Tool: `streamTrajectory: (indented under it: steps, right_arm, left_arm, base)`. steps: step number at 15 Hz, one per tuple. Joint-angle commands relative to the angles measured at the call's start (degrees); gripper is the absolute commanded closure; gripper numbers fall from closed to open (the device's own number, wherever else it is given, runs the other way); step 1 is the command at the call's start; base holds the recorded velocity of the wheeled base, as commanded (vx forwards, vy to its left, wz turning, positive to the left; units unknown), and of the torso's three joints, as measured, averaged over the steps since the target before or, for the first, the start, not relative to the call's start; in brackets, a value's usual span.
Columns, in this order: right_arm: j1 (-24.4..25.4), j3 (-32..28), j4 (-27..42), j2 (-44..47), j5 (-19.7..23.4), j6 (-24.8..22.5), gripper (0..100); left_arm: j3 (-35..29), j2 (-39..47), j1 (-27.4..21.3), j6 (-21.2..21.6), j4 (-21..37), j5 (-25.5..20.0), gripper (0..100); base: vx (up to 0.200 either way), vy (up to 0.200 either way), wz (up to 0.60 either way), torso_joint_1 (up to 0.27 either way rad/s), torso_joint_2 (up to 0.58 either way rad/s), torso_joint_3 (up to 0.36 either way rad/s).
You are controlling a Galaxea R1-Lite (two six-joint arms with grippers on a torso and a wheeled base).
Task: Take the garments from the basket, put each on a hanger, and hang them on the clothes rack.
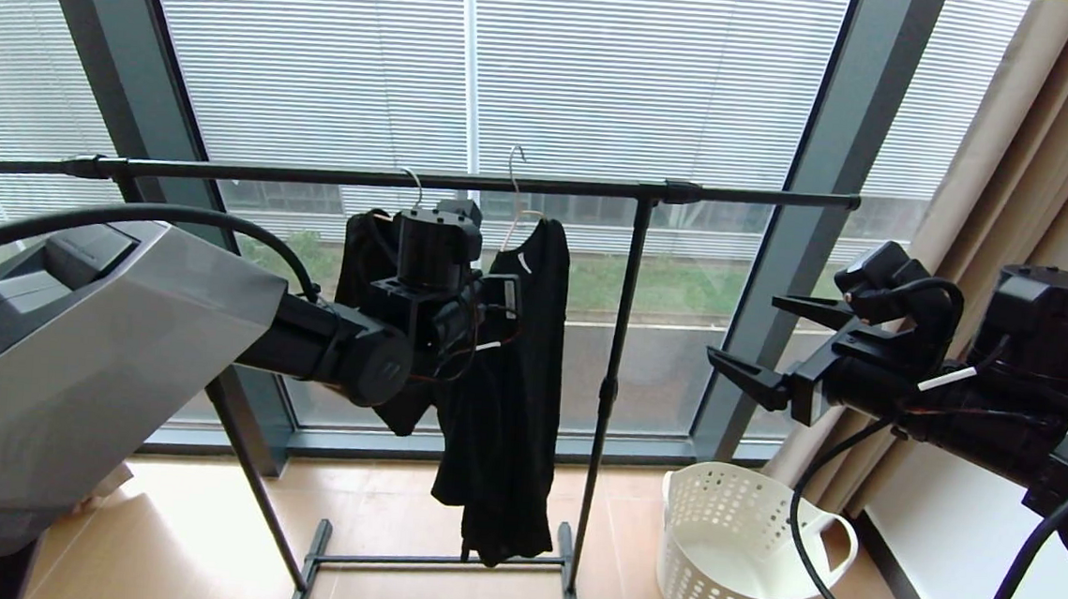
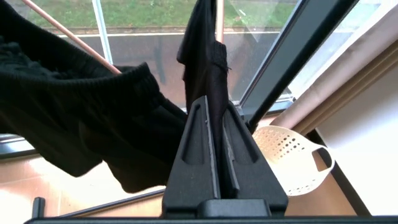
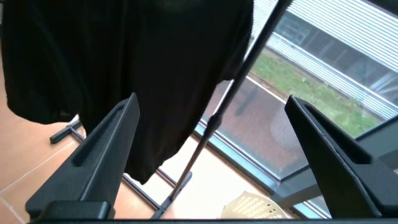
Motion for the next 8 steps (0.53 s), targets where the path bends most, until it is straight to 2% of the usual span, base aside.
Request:
streamTrajectory:
  steps: [1,8]
  right_arm:
    - [0.00,-0.03,-0.03,-0.02,0.03,-0.03,0]
    - [0.00,-0.03,-0.03,0.07,0.03,-0.03,0]
  left_arm:
    - [0.00,0.46,-0.39,-0.03,-0.05,0.02,100]
    - [-3.16,3.36,-0.39,-0.03,-0.05,0.63,100]
  base:
    - [0.000,0.000,0.00,0.000,0.00,0.000]
    - [0.000,0.000,0.00,0.000,0.00,0.000]
